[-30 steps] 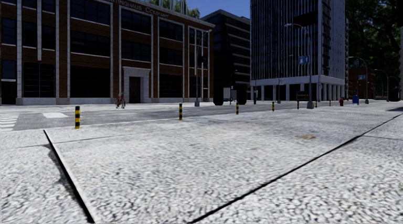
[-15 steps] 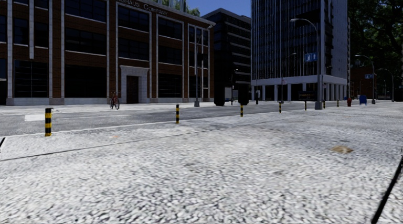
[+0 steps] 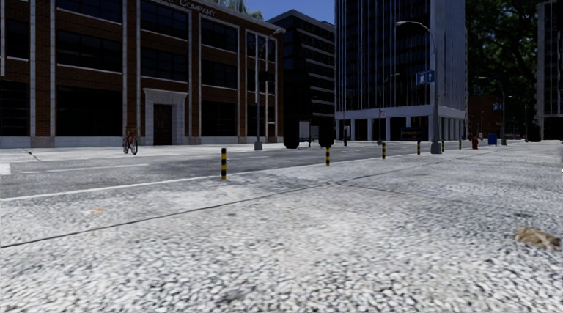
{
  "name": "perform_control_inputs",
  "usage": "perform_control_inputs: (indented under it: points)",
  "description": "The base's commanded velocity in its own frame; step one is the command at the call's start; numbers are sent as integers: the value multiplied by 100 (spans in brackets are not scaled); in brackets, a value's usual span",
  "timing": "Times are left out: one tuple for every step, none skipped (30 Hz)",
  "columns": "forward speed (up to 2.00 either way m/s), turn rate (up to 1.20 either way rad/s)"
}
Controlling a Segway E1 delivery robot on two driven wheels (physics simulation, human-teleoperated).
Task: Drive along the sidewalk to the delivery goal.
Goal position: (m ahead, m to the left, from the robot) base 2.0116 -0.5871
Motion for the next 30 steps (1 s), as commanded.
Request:
perform_control_inputs:
  points:
    - [200, -39]
    - [200, -39]
    - [200, -44]
    - [200, -46]
    - [200, -46]
    - [200, -46]
    - [200, -46]
    - [200, -46]
    - [200, -46]
    - [200, -46]
    - [200, -46]
    - [200, -46]
    - [197, -46]
    - [197, -46]
    - [163, -46]
    - [123, -46]
    - [105, -46]
    - [105, -46]
    - [99, -46]
    - [97, -46]
    - [96, -46]
    - [96, -46]
    - [96, -46]
    - [96, -46]
    - [96, -46]
    - [96, -46]
    - [96, -46]
    - [96, -46]
    - [96, -46]
    - [96, -46]
